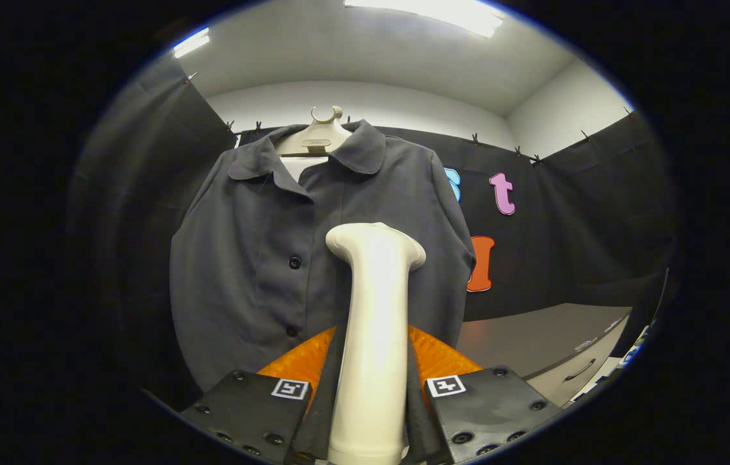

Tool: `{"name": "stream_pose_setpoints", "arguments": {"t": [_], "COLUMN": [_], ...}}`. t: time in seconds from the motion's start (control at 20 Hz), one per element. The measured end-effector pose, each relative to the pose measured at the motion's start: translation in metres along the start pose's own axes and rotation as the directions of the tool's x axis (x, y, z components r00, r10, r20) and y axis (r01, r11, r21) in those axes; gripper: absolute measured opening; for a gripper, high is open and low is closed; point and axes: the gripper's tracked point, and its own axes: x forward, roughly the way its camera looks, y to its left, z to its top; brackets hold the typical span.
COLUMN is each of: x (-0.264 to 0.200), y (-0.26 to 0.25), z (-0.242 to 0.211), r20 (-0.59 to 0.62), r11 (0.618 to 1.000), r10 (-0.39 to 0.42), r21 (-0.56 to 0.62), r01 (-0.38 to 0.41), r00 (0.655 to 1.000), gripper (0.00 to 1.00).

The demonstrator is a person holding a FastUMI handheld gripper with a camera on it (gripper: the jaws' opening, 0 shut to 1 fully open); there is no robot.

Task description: Iron the clothes twice with a garment steamer, once on the left side and once on the right side.

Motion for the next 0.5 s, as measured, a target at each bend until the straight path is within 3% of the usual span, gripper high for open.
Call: {"name": "stream_pose_setpoints", "arguments": {"t": [0.5], "x": [-0.023], "y": [0.001], "z": [-0.051], "r20": [-0.085], "r11": [1.0], "r10": [0.001], "r21": [-0.025], "r01": [-0.003], "r00": [0.996], "gripper": [0.52]}}
